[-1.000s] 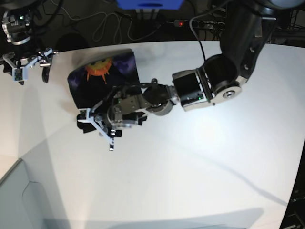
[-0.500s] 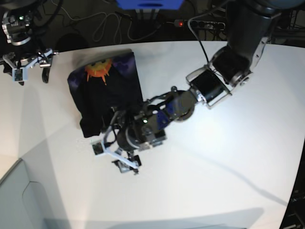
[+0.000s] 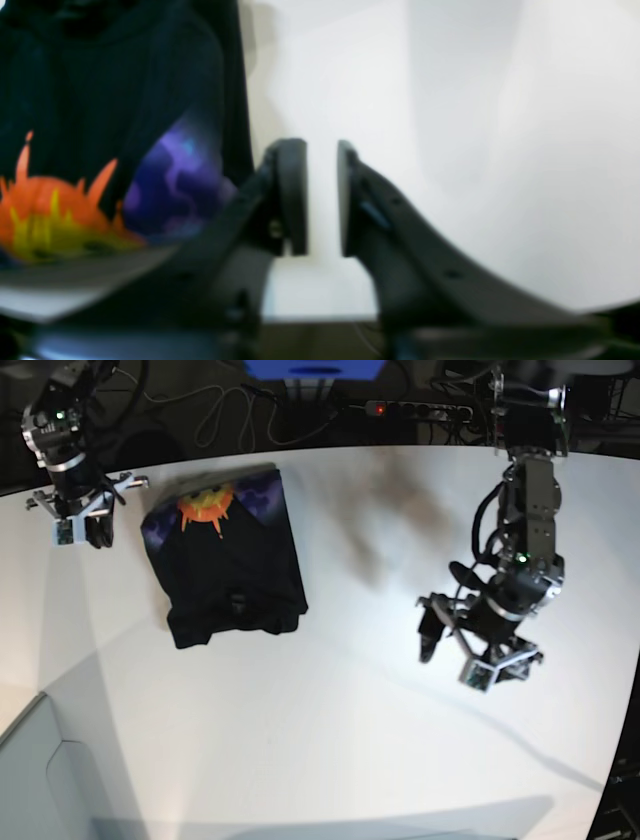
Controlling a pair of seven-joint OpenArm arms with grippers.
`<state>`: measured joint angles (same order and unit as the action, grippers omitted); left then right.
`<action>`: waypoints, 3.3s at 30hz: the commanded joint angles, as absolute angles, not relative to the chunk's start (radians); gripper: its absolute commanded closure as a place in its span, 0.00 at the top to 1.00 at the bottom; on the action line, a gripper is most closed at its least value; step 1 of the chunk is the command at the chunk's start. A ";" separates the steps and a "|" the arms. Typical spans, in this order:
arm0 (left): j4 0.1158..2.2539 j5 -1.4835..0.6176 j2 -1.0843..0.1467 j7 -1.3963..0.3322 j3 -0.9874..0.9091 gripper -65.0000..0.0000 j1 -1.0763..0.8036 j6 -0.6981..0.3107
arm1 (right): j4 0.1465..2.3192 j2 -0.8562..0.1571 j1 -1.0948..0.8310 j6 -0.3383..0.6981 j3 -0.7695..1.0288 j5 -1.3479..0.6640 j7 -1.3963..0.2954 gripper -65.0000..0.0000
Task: Fold the T-shirt properly
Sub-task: 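Tuck the sun-printed edge of the shirt with the right gripper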
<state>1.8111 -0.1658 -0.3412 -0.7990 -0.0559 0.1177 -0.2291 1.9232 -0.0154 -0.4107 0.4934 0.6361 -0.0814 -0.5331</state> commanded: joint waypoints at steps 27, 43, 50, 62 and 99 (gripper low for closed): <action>1.773 -0.163 -0.343 -0.789 -0.447 0.80 -0.165 -0.226 | 2.086 -0.005 -0.541 0.506 0.470 -0.091 -0.504 0.00; 1.773 -0.163 -0.331 -0.783 -0.447 0.80 -0.208 -0.226 | 1.758 -0.030 -0.470 0.506 0.318 -0.090 -0.503 0.00; 1.773 -0.163 -0.331 -0.788 -0.447 0.80 -0.209 -0.226 | 1.819 -0.036 -0.490 0.506 0.328 -0.090 -0.432 0.00; 1.773 -0.163 -0.329 -0.789 -0.447 0.79 -0.234 -0.226 | 1.983 -0.036 -0.532 0.506 0.077 -0.088 -0.410 0.00; 1.773 -0.163 -0.329 -0.789 -0.519 0.79 -0.318 -0.226 | 1.698 -0.093 -0.340 0.506 -0.133 -0.090 -0.403 0.00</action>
<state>1.7557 -0.1608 -0.3134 -0.8040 -0.5125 -0.3199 -0.2295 1.6779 -0.0929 -0.3477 0.4931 -0.1360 -0.0761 -0.4271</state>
